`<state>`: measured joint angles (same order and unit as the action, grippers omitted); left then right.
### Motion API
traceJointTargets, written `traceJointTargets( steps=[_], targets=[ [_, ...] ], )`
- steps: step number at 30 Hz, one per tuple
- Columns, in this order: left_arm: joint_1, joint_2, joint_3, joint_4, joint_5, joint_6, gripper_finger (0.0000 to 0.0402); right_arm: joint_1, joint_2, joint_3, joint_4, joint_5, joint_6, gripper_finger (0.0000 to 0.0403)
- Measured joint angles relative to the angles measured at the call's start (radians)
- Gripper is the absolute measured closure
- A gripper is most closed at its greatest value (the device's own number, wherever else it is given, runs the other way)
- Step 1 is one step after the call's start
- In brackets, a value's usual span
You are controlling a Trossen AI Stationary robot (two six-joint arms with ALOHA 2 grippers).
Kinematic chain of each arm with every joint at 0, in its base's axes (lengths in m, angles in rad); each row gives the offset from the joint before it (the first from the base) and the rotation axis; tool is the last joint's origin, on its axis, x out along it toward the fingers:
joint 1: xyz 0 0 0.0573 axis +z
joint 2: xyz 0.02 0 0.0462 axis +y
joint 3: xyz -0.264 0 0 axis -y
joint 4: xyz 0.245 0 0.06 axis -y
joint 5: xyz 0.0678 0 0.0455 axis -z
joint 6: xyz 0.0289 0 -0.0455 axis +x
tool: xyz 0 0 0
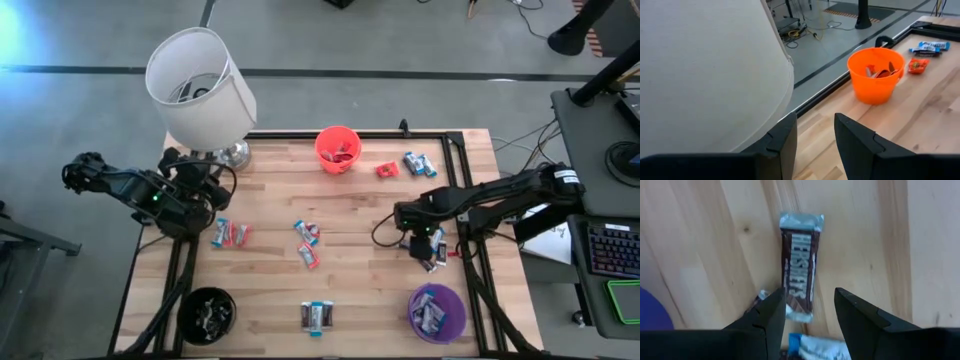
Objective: Organize candy in baskets
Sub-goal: Put the brown chocolate into the black bucket
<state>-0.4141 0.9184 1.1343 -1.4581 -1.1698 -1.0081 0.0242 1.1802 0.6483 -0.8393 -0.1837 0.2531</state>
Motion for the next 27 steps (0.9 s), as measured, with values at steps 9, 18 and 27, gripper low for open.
traceJointTargets(
  steps=[9,18,27],
  targets=[
    [0.0,0.001,0.0,0.013,0.0,0.0,0.0288,0.0,0.0,-0.029,0.046,0.0,0.011,0.0243],
    [0.0,0.001,0.0,0.016,0.0,0.0,0.0288,0.0,0.0,-0.038,0.073,-0.004,0.056,0.0243],
    [0.0,0.001,0.0,0.015,0.0,0.007,0.0288,0.002,0.001,-0.07,0.134,-0.027,0.105,0.0243]
  ],
)
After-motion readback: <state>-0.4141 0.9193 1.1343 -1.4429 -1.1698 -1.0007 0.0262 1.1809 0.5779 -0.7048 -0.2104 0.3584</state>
